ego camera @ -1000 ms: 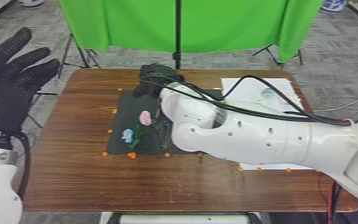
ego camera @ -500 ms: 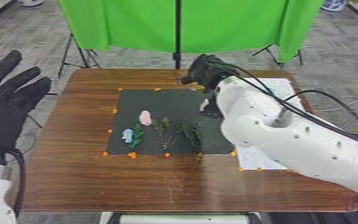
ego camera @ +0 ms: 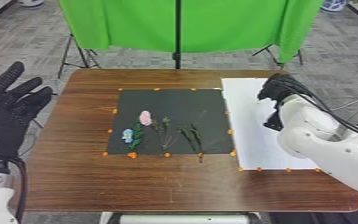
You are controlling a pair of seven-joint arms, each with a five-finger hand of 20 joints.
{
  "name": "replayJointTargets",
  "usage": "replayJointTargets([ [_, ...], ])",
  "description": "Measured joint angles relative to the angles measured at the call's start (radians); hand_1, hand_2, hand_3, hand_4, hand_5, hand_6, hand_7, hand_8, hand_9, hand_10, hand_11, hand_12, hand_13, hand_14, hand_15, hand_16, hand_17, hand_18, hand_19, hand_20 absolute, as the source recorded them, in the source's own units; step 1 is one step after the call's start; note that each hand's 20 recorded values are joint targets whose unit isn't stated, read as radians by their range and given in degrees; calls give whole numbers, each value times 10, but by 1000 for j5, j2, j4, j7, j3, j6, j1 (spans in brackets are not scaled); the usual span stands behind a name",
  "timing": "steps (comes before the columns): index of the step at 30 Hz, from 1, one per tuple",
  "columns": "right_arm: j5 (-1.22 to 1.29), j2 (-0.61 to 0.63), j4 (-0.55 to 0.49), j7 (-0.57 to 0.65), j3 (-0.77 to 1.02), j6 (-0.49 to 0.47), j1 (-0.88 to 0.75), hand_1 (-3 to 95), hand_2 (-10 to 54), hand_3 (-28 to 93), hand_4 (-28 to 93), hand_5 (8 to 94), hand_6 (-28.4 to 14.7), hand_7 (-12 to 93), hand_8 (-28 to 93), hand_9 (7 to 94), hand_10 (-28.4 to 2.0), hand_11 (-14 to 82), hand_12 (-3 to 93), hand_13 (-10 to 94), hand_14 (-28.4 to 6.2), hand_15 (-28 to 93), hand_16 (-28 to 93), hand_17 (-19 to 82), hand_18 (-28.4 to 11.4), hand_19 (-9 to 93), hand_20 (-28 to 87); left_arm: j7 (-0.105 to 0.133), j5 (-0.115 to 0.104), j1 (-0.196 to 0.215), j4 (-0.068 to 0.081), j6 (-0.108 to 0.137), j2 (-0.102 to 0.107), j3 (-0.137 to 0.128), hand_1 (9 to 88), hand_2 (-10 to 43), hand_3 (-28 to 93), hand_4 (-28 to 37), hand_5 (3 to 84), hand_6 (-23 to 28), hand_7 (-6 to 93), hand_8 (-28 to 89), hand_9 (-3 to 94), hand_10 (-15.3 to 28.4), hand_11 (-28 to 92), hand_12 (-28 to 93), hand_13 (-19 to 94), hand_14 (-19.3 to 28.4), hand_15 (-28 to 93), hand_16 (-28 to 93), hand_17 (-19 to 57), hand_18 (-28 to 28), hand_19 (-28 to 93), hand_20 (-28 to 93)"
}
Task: Arrange flowers
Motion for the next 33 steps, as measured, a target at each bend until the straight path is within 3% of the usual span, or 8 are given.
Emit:
replayJointTargets([
  [7,14,31,60,4,32,-150,-1,367,-77,786,-283,491,-7,140,-125,539,-175,142,133,620,-117,630,91,354,-195,931,125,20,-8,1,1,0,9,9,197,82,763,-283,321,79,144,-97,300,194,247,109,235,276,521,-97,-68,277,675,-7],
  [12,15,44,85,30,14,-153,12,363,-80,781,-283,491,-13,135,-123,548,-182,140,133,628,-122,633,92,367,-198,932,140,26,-10,2,1,1,9,13,197,82,764,-283,322,79,143,-97,300,195,247,109,235,276,521,-98,-67,277,675,-7],
  [29,82,32,171,112,54,-290,-25,369,-87,775,-283,510,-22,121,-114,583,-195,136,129,649,-129,656,89,376,-201,932,195,28,-11,-5,2,1,9,21,197,83,764,-283,321,79,145,-98,300,194,249,109,235,275,522,-98,-67,277,675,-6],
  [33,93,21,193,122,53,-300,-29,387,-90,773,-282,531,-13,131,-116,601,-183,141,129,658,-126,651,86,377,-201,932,197,25,-11,-15,4,0,9,27,197,82,764,-283,321,79,145,-98,300,194,249,109,235,275,521,-99,-67,277,675,-6],
])
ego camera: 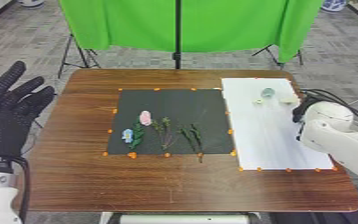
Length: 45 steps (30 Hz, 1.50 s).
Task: Arrange flowers
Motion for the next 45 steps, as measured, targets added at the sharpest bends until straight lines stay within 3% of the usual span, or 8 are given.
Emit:
replayJointTargets([
  [6,-10,0,8,-4,-15,19,-6,455,-95,768,-282,648,7,165,-128,733,-111,181,139,743,-75,593,107,406,-182,932,197,-4,0,-8,1,0,0,2,197,82,765,-283,321,79,145,-97,300,194,249,109,235,276,521,-98,-67,277,675,-6],
  [12,-89,6,12,-22,-118,163,22,563,-95,670,-283,799,20,251,15,928,-59,106,305,845,-32,540,166,458,-172,932,261,-9,0,-10,1,0,0,2,197,82,765,-283,321,79,145,-98,300,194,248,108,235,276,521,-98,-67,277,675,-6],
  [16,-146,6,12,-28,-177,271,30,568,-95,679,-283,822,22,255,24,937,-59,147,295,865,-26,538,180,475,-171,932,289,-11,0,-11,1,-1,-1,2,198,82,764,-283,321,79,144,-98,300,195,247,108,236,275,521,-98,-68,277,675,-6],
  [20,-185,6,-4,-30,-171,300,8,567,-95,692,-283,826,19,252,28,937,-58,166,290,875,-23,538,185,484,-173,932,307,-18,3,-11,0,-1,-2,2,198,83,762,-283,320,79,144,-98,299,195,245,108,235,276,520,-98,-68,279,676,-5],
  [26,-267,34,-127,-40,-117,355,-49,566,-95,698,-283,831,18,249,32,937,-60,179,287,882,-23,539,190,491,-174,932,329,-74,44,-11,-18,-1,-9,-25,197,81,757,-283,316,79,142,-97,294,194,243,109,232,276,519,-98,-69,283,678,-8],
  [28,-294,45,-173,-51,-118,382,-49,566,-95,701,-283,832,18,248,33,937,-60,181,286,884,-22,539,191,492,-174,932,332,-82,51,-16,-22,-1,-9,-27,197,81,756,-283,315,79,142,-96,294,194,242,109,232,277,520,-98,-69,283,679,-9],
  [37,-309,16,-258,-136,-213,403,70,565,-95,705,-283,834,19,245,37,937,-60,188,283,885,-21,540,196,493,-173,932,343,-79,46,-23,-22,2,-9,-36,197,80,755,-283,315,79,141,-95,294,195,242,111,233,278,520,-98,-69,284,682,-14],
  [45,-280,-140,-212,-173,-347,406,215,564,-95,704,-283,834,18,245,39,937,-59,191,281,885,-21,543,198,493,-172,932,350,-45,31,9,-22,22,-9,-41,192,79,755,-283,315,79,143,-96,297,195,245,110,235,279,526,-98,-69,284,685,-14],
])
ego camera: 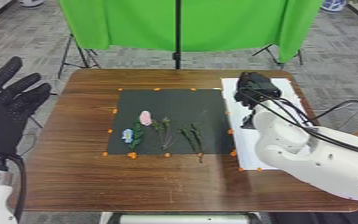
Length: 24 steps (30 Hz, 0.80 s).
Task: Arrange flowers
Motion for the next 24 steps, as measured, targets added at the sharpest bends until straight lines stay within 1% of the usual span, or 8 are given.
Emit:
replayJointTargets([
  [5,22,-123,65,-21,-89,0,78,563,-95,705,-283,832,20,247,40,937,-59,193,279,885,-21,544,199,492,-171,932,355,16,-8,19,-1,15,-1,-8,190,78,756,-283,316,78,143,-97,298,195,247,110,237,280,528,-99,-68,284,690,-12],
  [10,50,-241,122,-32,-175,0,151,561,-95,707,-283,831,20,248,40,937,-59,194,279,884,-21,548,200,491,-171,932,358,30,-15,38,-2,23,-6,-13,187,79,757,-283,315,78,144,-97,302,196,248,109,240,281,535,-99,-68,284,692,-11],
  [12,64,-287,143,-36,-204,-1,177,560,-95,707,-283,831,20,249,39,937,-59,194,278,884,-20,549,201,491,-171,932,359,34,-16,43,-2,25,-9,-13,185,80,757,-283,316,78,145,-97,303,196,249,109,240,281,536,-100,-68,284,693,-11],
  [15,77,-352,172,-40,-228,-4,201,557,-95,709,-283,830,21,249,38,937,-59,195,279,883,-20,551,201,490,-171,932,362,32,-17,43,-2,24,-10,-12,184,81,757,-283,316,78,145,-97,303,195,249,109,240,281,536,-101,-66,284,694,-11],
  [18,85,-412,200,-41,-241,-8,212,555,-95,711,-283,829,21,250,38,937,-58,195,279,883,-21,552,202,489,-170,932,364,24,-16,30,1,23,-10,-4,184,81,758,-283,316,78,147,-98,303,196,248,108,240,281,535,-102,-66,284,695,-12],
  [24,99,-502,227,-41,-270,-20,219,554,-95,710,-283,827,22,252,37,937,-57,197,279,881,-21,554,202,486,-169,932,367,3,-14,-28,15,15,-4,25,184,82,758,-283,316,78,146,-98,302,196,248,109,240,281,535,-102,-66,284,696,-13],
])
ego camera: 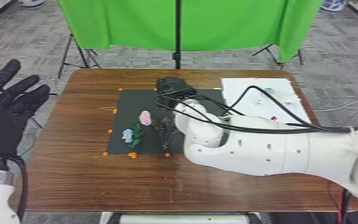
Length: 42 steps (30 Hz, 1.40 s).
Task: Arrange flowers
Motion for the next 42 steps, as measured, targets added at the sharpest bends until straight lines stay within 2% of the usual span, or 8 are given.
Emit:
replayJointTargets([
  [5,6,-33,1,0,3,-21,-8,552,-95,711,-283,824,23,254,35,937,-57,195,281,878,-21,557,203,484,-169,932,369,-4,1,-21,4,-11,9,12,184,83,757,-283,316,78,147,-98,302,196,249,109,240,280,535,-102,-65,284,697,-15],
  [11,-3,-34,-3,6,29,-48,-42,548,-95,703,-283,817,22,249,28,937,-59,191,282,872,-22,561,203,478,-167,932,371,-9,3,-23,6,-21,9,18,185,83,757,-283,316,78,146,-98,301,196,250,109,239,280,535,-102,-64,284,698,-17],
  [19,0,-39,10,21,-2,-73,-43,532,-95,696,-283,803,20,241,19,936,-62,185,285,860,-25,569,202,470,-168,932,371,-15,5,-52,19,-38,10,43,186,83,758,-283,315,78,146,-97,301,195,249,109,238,280,534,-103,-64,284,700,-20],
  [26,1,-45,23,32,-20,-91,-43,516,-95,685,-283,767,13,221,6,918,-63,183,291,841,-30,585,197,456,-172,932,376,-15,5,-61,22,-44,14,51,186,82,761,-283,315,78,145,-97,301,196,250,109,239,280,535,-102,-63,284,701,-22],
  [36,-11,-47,27,40,-31,-123,-41,439,-95,725,-283,718,11,186,-30,878,-80,252,232,822,-36,605,179,441,-177,932,375,-16,5,-62,24,-47,14,55,189,82,760,-283,316,79,146,-97,301,196,251,109,239,280,536,-103,-63,284,704,-26],
  [42,-22,-50,26,44,-41,-142,-37,413,-95,748,-283,707,12,181,-98,863,-87,279,201,813,-39,613,176,437,-180,932,378,-18,5,-64,26,-50,14,56,192,82,761,-283,316,79,147,-98,301,196,252,108,239,280,536,-103,-62,284,706,-29],
])
